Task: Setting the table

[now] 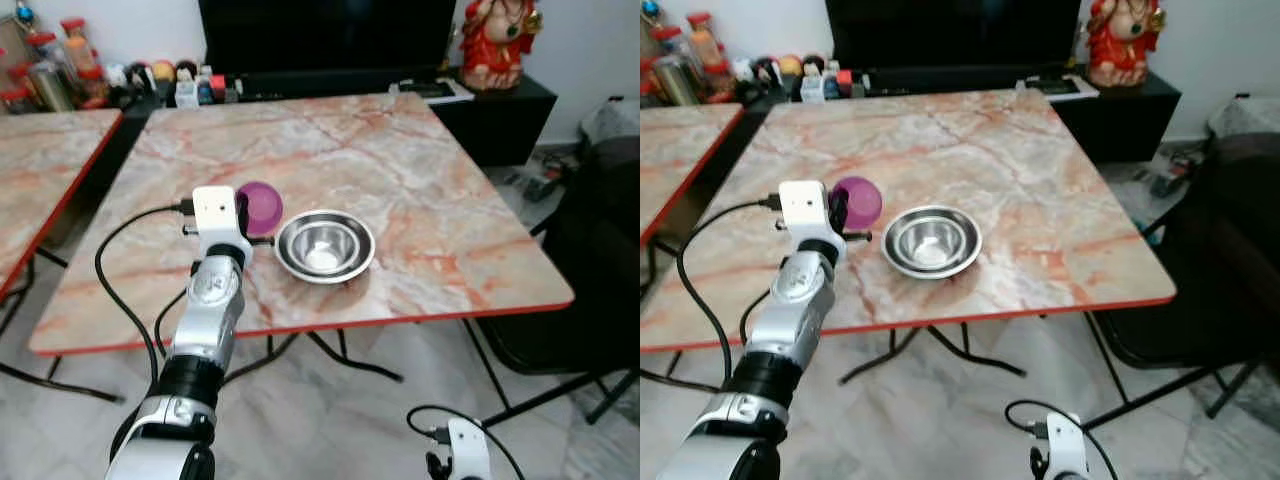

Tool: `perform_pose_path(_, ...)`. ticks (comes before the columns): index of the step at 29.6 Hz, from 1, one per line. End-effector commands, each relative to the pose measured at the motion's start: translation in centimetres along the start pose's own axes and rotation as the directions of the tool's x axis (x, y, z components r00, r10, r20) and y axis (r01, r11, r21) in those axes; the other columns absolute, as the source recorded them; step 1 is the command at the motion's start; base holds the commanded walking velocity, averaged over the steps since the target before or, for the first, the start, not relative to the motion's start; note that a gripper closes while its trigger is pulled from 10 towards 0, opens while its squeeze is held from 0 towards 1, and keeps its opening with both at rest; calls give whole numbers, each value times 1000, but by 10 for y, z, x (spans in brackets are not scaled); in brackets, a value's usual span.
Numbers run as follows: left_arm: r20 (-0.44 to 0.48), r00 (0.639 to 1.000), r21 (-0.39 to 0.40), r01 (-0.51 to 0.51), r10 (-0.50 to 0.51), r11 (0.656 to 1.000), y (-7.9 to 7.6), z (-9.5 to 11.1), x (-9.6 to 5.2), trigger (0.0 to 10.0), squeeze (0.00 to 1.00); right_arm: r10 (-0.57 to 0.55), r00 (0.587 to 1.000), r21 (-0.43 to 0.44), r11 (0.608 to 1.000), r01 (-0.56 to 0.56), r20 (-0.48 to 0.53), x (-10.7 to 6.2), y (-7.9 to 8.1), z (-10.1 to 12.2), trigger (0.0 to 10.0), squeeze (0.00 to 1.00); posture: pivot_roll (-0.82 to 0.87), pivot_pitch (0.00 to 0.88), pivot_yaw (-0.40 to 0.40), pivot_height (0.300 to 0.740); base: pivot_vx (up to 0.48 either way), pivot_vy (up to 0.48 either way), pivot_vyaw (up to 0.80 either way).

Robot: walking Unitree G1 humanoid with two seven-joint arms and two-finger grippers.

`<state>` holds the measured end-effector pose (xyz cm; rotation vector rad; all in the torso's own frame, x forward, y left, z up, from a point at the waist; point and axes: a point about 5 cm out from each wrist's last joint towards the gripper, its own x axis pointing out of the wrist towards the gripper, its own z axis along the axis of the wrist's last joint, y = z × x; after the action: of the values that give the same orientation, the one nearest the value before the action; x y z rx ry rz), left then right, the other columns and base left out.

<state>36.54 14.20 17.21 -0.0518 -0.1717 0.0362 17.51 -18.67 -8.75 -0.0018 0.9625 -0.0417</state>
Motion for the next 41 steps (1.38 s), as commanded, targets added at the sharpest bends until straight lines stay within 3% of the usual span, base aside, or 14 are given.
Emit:
perform_pose_path(1,-6,999,5,-44,44,999,12,-1,0,10000,0,20,1000,3,1000,-20,-5,0,8,-2,10000,0,2,0,-17,740,0,0,0)
perform_pose_path(7,2,997,1,-71,71,997,16,2,2,10000,0,18,1000,-40,999,-17,10,0,8,0,10000,0,0,0,-14,740,0,0,0)
perform_pose_path(11,4,997,-1,-72,72,997,16,3,2,10000,0,16,1000,-26,1000,-16,8,0,8,-1,10000,0,0,0,-12,740,0,0,800)
perform_pose_path(20,8,997,0,-77,77,997,19,4,3,10000,0,24,1000,1,1000,-24,4,0,10,-2,10000,0,1,0,-10,740,0,0,0)
perform_pose_path(41,14,998,1,-55,54,999,16,6,5,10000,0,14,1000,-12,1000,-14,-11,0,9,-6,10000,0,0,0,-5,740,329,0,103)
